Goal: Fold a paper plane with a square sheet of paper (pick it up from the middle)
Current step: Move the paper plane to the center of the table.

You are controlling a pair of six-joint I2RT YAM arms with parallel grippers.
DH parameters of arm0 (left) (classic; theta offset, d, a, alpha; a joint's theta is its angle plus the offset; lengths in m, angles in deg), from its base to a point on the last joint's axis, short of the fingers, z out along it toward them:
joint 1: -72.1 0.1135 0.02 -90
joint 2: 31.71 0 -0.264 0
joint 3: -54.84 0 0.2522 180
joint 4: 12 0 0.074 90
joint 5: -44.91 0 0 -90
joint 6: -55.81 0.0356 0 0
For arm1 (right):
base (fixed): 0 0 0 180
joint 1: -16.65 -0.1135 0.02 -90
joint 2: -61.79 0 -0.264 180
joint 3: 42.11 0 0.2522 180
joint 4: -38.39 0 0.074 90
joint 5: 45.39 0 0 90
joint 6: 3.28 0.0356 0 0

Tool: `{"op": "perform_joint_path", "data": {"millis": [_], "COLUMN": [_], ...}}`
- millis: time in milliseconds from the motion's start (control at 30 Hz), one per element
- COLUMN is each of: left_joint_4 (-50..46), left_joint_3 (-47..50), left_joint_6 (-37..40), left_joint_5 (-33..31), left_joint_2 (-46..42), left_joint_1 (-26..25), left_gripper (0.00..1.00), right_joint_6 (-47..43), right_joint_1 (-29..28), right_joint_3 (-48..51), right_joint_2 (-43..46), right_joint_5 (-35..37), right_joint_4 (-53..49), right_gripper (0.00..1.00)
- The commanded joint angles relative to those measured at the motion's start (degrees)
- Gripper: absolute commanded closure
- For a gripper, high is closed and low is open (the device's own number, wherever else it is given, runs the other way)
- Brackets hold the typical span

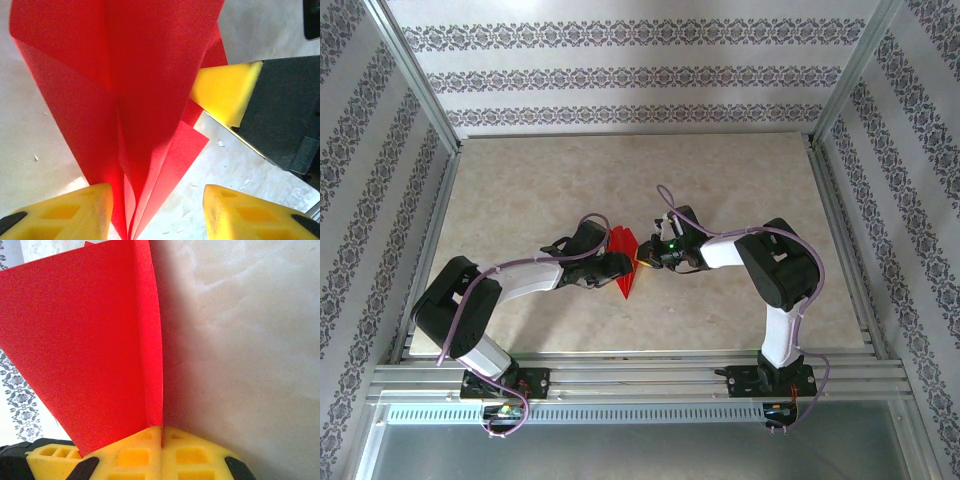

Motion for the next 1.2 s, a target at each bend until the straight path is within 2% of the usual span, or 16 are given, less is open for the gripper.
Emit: {"op": "perform_joint_path", "data": {"millis": [0,200,400,600,733,967,1167], "left_joint_4": [-0.5,-2.1,-4.1,-7.1,-8.7,-9.3,-8.5], "left_joint_3": [-1.5,-4.0,-5.0,-7.1,-8.5,-8.8,-8.3], "left_joint_6": [0.3,1.8,3.1,5.5,6.7,8.0,8.4], "left_joint_5": [-0.7,-2.4,-3.4,-5.0,-6.2,-7.0,-6.7], "left_joint_2": [1.0,2.9,4.4,6.2,7.3,7.6,6.7], "left_joint_1": [-0.9,-1.0,-1.0,-1.9,-2.7,-3.2,-3.2], "left_gripper": [0.49,0.53,0.52,0.49,0.49,0.38,0.35], "right_joint_6": [0.2,0.2,0.1,-1.1,-1.3,-1.2,-1.3], "right_joint_1": [-0.3,-0.6,-0.6,-0.8,-1.0,-1.1,-1.2], "right_joint_3": [-1.0,-1.1,-1.3,-1.7,-1.9,-2.4,-2.8], "right_joint_2": [-0.2,0.1,0.1,-0.1,-0.2,-1.2,-1.9], "right_joint_5": [0.7,0.2,-0.7,-3.4,-4.0,-3.5,-2.5], "right_joint_4": [-0.5,-0.5,-0.4,-0.2,-0.1,-1.0,-2.4], "right_gripper": [0.94,0.93,0.9,0.8,0.79,0.79,0.8]}}
